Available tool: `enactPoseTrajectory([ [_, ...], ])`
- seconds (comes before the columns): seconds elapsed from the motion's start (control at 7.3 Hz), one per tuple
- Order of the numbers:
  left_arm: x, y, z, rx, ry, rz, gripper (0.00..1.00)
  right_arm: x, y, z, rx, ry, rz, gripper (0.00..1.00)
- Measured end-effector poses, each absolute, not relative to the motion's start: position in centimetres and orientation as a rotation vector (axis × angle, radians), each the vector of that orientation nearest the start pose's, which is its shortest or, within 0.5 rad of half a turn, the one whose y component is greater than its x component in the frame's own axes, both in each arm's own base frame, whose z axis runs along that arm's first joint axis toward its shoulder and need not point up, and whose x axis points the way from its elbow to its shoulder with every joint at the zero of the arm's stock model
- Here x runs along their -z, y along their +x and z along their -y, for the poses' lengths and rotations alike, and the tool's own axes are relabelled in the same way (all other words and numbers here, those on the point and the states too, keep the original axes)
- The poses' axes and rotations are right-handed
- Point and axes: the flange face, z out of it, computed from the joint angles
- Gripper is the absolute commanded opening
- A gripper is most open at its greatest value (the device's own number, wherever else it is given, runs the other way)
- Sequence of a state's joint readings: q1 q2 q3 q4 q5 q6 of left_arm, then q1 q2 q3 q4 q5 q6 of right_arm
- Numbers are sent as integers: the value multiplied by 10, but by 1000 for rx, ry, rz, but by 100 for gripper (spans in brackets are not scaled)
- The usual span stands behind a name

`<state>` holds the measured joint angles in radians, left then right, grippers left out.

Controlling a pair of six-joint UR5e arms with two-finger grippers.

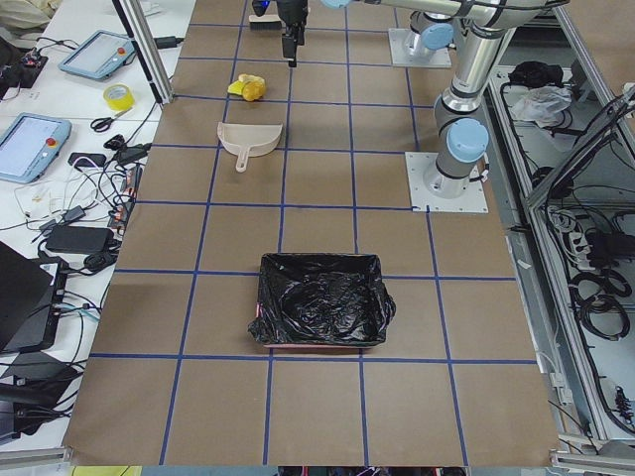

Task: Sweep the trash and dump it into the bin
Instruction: 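Move the left gripper to the dustpan handle while the right gripper reaches for the brush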

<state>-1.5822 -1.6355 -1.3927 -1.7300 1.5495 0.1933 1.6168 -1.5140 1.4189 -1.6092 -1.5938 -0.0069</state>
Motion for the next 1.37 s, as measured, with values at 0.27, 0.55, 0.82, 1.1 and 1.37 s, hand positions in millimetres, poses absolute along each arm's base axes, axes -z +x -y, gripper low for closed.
enactPoseTrajectory([
  [0.27,-524,-142,511,-76,326,-3148,100,-539,155,520,212,-80,-3154,100],
  [0.55,-521,-142,511,-79,326,-3149,100,-539,155,520,213,-83,-3154,100],
  [0.82,-521,-143,507,-73,327,-3148,100,-537,154,522,209,-84,-3159,100],
  [1.1,-513,-139,496,-89,369,-3145,94,-519,146,531,154,-70,-3177,100],
  [1.37,-489,-126,504,-20,576,-3108,100,-476,101,539,22,-116,-3182,100],
])
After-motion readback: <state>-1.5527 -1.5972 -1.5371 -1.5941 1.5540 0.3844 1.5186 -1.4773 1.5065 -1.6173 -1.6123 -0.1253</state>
